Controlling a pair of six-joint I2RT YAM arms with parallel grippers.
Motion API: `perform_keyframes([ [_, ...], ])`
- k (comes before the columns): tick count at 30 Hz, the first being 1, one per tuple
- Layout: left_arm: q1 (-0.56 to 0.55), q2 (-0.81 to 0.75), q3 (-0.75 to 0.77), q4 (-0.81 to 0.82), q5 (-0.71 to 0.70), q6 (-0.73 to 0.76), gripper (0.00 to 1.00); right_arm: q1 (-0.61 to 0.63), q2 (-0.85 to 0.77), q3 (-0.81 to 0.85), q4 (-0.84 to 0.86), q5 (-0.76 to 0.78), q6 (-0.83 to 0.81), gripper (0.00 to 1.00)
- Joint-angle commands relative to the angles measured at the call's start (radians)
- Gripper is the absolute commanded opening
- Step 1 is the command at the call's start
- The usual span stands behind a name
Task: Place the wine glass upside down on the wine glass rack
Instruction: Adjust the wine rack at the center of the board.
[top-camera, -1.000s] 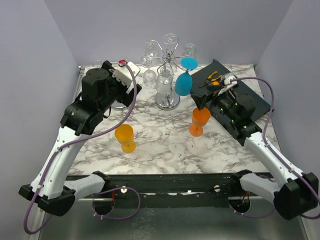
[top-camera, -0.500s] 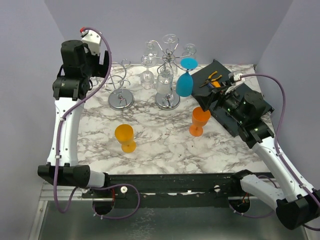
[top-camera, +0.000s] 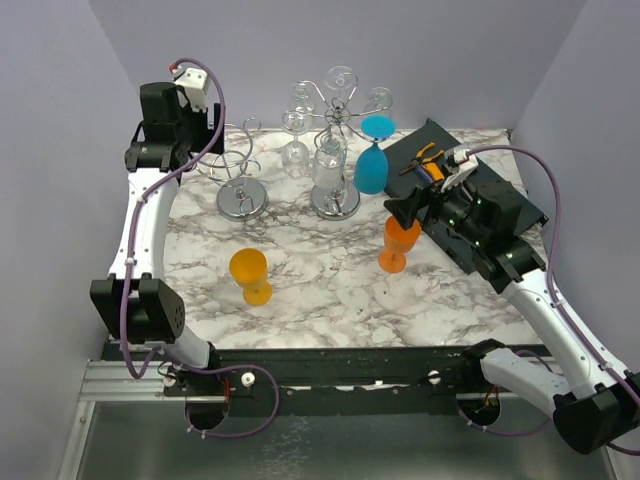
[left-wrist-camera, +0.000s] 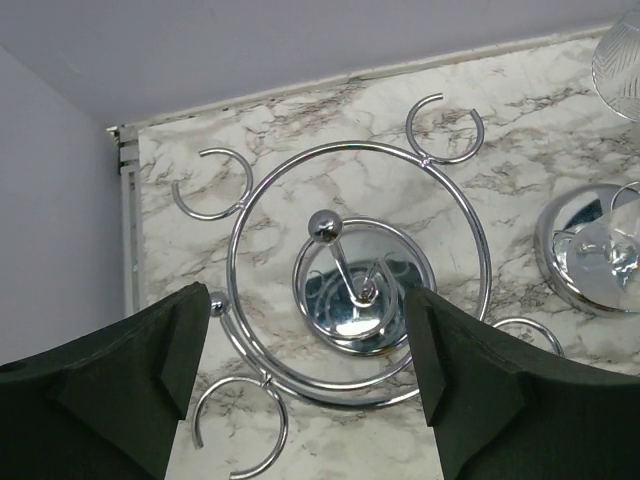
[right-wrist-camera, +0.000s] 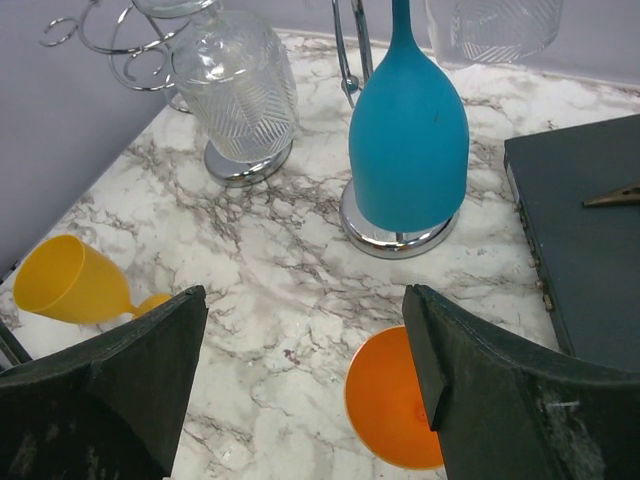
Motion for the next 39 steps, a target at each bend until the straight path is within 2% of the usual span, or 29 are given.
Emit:
perform_keyframes([
  [1, 0.002, 0.049, 0.001, 0.104, 0.111, -0.058, 0.83, 0.004, -0.020, 0.025, -0.056, 0.005, -0.012, 0.85],
  [6, 0.003, 0.107, 0.022, 0.154, 0.130, -0.086, 0.76, 0.004, -0.028, 0.027, -0.089, 0.022, -0.025, 0.84],
  [10, 0.003, 0.143, 0.034, 0.184, 0.121, -0.073, 0.65, 0.004, -0.040, 0.015, -0.098, 0.022, -0.027, 0.78],
  [15, 0.003, 0.157, 0.016, 0.204, 0.160, -0.092, 0.37, 0.004, -0.051, -0.006, -0.095, 0.028, -0.025, 0.73],
  [22, 0.003, 0.104, -0.048, 0.245, 0.165, -0.099, 0.13, 0.004, -0.051, -0.017, -0.101, 0.033, -0.036, 0.65],
  [30, -0.012, -0.032, -0.139, 0.249, 0.142, -0.107, 0.00, 0.004, -0.041, -0.026, -0.093, 0.030, -0.046, 0.61],
  [39, -0.067, -0.153, -0.180, 0.238, 0.102, -0.109, 0.00, 0.004, -0.032, -0.034, -0.081, 0.007, -0.035, 0.59],
])
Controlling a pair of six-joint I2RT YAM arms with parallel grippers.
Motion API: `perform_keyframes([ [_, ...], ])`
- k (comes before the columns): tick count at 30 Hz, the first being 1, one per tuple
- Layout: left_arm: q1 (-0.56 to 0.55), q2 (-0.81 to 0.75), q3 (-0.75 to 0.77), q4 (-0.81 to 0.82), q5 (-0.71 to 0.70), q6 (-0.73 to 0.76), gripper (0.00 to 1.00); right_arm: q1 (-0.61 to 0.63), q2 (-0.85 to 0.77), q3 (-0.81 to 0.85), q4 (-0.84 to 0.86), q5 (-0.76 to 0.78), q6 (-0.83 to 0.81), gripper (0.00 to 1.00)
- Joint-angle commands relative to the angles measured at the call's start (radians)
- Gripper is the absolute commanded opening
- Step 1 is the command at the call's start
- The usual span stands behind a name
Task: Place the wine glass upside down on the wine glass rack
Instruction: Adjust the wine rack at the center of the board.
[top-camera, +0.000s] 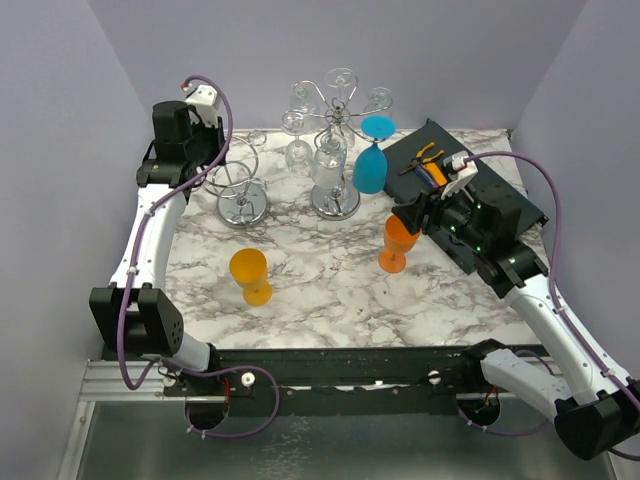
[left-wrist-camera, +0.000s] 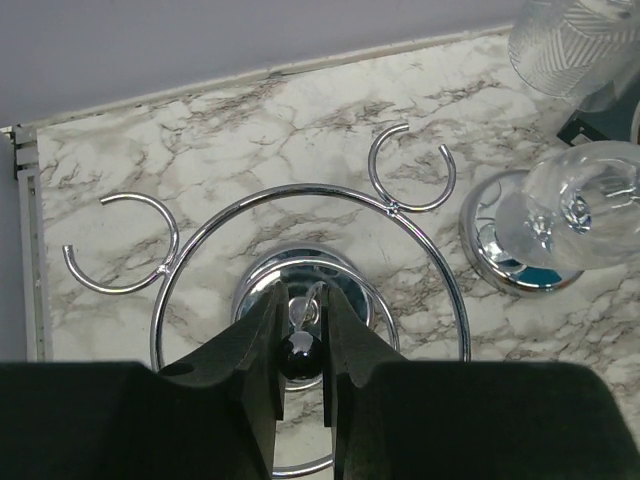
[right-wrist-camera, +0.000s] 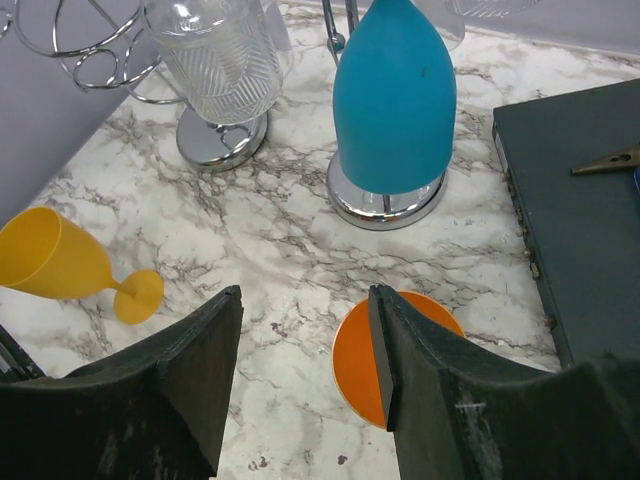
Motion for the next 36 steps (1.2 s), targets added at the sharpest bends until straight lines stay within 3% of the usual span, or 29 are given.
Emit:
perform_keyframes([
  [1, -0.043, -0.115, 0.020, 0.060, -0.022, -0.015, 0.00, 0.004, 0.004, -0.012, -0.005, -0.013, 0.001, 0.59],
  [9, -0.052, -0.194, 0.003, 0.015, -0.035, -0.012, 0.00, 0.004, -0.002, -0.014, -0.013, -0.024, 0.003, 0.58],
  [24, -0.062, -0.406, -0.258, -0.030, 0.001, 0.006, 0.00, 0.004, -0.019, -0.034, -0.014, -0.045, 0.010, 0.56],
  [25, -0.062, -0.408, -0.258, -0.031, -0.002, 0.008, 0.12, 0.003, -0.018, -0.033, -0.014, -0.047, 0.011, 0.57],
  [26, -0.061, -0.410, -0.256, -0.037, 0.000, 0.008, 0.37, 0.004, -0.016, -0.032, -0.015, -0.049, 0.011, 0.57],
  [28, -0.062, -0.410, -0.242, -0.057, 0.004, 0.003, 0.77, 0.004, -0.013, -0.027, -0.017, -0.049, 0.011, 0.58],
  [29, -0.062, -0.411, -0.228, -0.071, 0.008, -0.002, 0.85, 0.003, -0.014, -0.025, -0.018, -0.046, 0.011, 0.59],
  [32, -0.062, -0.411, -0.185, -0.153, 0.050, -0.005, 0.99, 0.004, -0.011, -0.016, -0.032, -0.038, 0.006, 0.62],
  [36, -0.062, -0.442, -0.135, -0.304, 0.161, 0.010, 0.99, 0.004, -0.016, -0.005, -0.052, -0.025, -0.006, 0.65],
])
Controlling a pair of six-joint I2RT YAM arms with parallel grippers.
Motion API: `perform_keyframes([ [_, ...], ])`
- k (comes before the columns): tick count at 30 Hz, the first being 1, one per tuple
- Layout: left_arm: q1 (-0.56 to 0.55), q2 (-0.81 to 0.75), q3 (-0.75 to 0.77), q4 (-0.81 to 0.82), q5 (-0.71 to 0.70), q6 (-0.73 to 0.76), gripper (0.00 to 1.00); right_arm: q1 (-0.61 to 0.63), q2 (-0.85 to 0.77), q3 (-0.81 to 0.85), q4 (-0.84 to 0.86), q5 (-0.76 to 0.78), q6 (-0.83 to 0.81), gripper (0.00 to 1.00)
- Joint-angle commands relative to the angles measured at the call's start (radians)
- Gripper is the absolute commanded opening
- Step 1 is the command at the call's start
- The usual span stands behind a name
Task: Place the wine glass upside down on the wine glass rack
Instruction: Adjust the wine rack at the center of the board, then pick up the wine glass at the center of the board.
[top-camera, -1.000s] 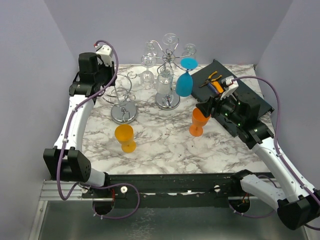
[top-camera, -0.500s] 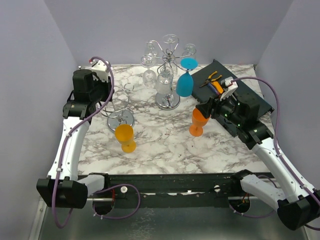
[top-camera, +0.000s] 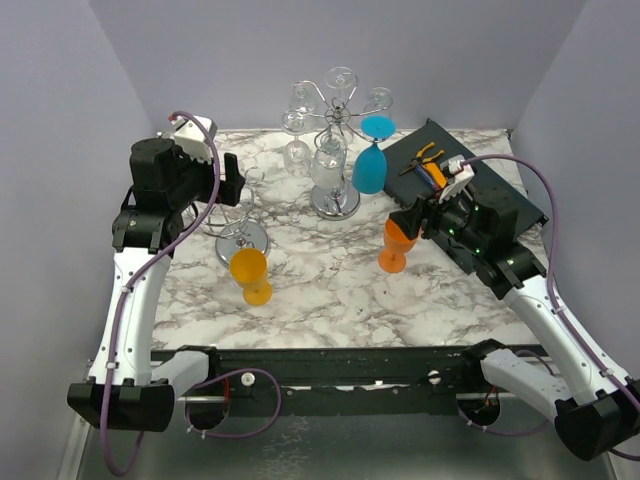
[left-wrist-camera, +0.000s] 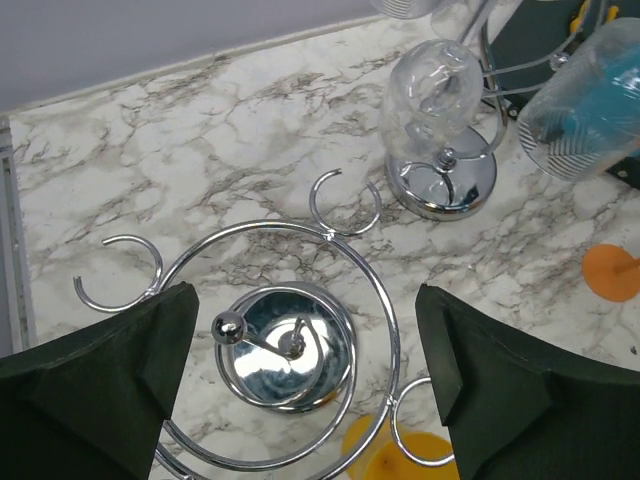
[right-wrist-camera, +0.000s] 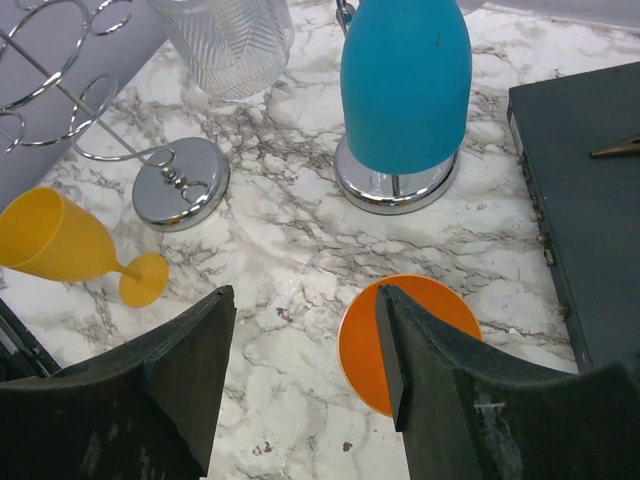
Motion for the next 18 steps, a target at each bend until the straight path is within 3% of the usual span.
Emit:
perform_keyframes([
  [1, -0.004, -0.061, 0.076, -0.209, 0.185, 0.025, 0.99, 0.004, -0.018, 0.020, -0.051, 0.002, -0.012, 0.65],
  [6, -0.004, -0.141, 0.080, -0.404, 0.329, 0.112, 0.99, 0.003, -0.017, 0.034, -0.069, -0.002, -0.020, 0.67],
  [11, -0.004, -0.252, -0.041, -0.488, 0.321, 0.218, 0.92, 0.003, -0.005, 0.050, -0.078, -0.013, -0.020, 0.67],
  [18, -0.003, -0.338, -0.200, -0.484, 0.261, 0.304, 0.81, 0.004, 0.000, 0.059, -0.078, -0.022, -0.013, 0.66],
])
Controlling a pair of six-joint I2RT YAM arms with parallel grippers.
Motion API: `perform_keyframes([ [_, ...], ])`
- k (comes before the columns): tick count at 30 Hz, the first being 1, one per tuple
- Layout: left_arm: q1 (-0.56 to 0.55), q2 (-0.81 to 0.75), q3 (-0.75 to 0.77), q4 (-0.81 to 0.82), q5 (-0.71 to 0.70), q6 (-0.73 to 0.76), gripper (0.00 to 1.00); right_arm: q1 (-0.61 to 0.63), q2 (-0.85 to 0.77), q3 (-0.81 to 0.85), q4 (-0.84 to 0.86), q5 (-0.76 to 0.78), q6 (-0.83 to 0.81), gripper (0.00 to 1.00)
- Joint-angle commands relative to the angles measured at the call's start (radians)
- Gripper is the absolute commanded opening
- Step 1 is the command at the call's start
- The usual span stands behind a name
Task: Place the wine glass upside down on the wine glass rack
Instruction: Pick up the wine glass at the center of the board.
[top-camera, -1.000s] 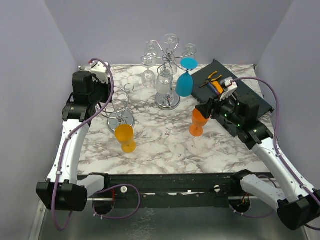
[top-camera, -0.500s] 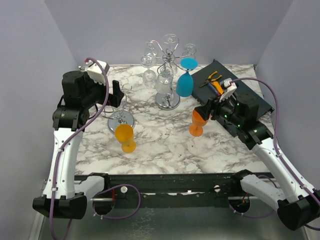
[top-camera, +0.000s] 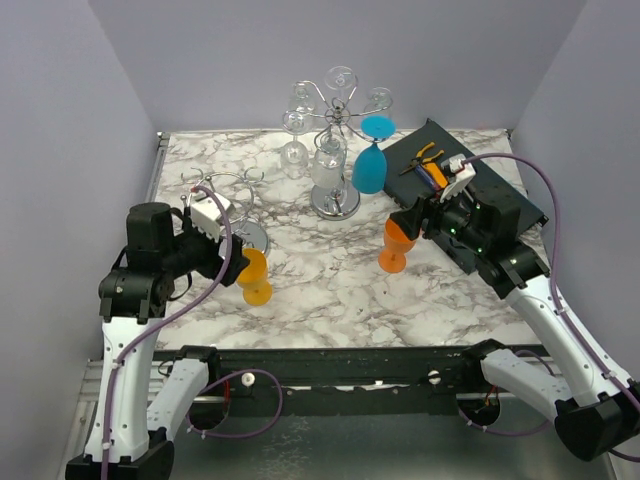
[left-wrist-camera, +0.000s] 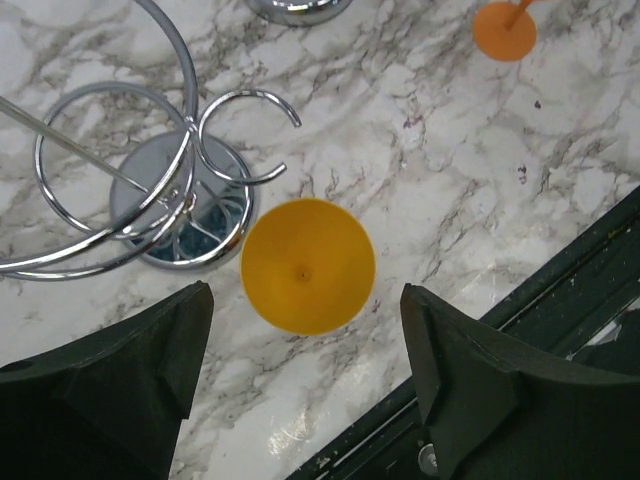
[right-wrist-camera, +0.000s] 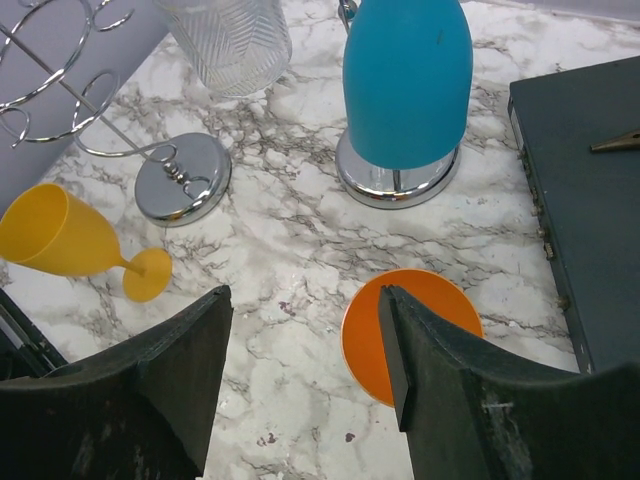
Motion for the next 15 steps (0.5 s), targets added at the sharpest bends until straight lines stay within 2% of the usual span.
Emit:
perform_keyframes([
  [1, -0.004, -0.023, -0.085, -0.026, -0.020, 0.084, 0.80, 0.004, 0.000, 0.029, -0.024, -0.022, -0.007, 0.66],
  [6, -0.004, -0.023, -0.132, 0.019, -0.054, 0.108, 0.74, 0.004, -0.002, 0.022, -0.021, -0.024, 0.000, 0.66],
  [10, -0.004, -0.022, -0.206, 0.058, -0.105, 0.185, 0.72, 0.004, -0.003, 0.016, -0.016, -0.030, 0.008, 0.65],
  [15, -0.004, -0.009, -0.258, 0.088, -0.112, 0.211, 0.69, 0.004, -0.001, 0.012, -0.012, -0.030, 0.010, 0.64],
])
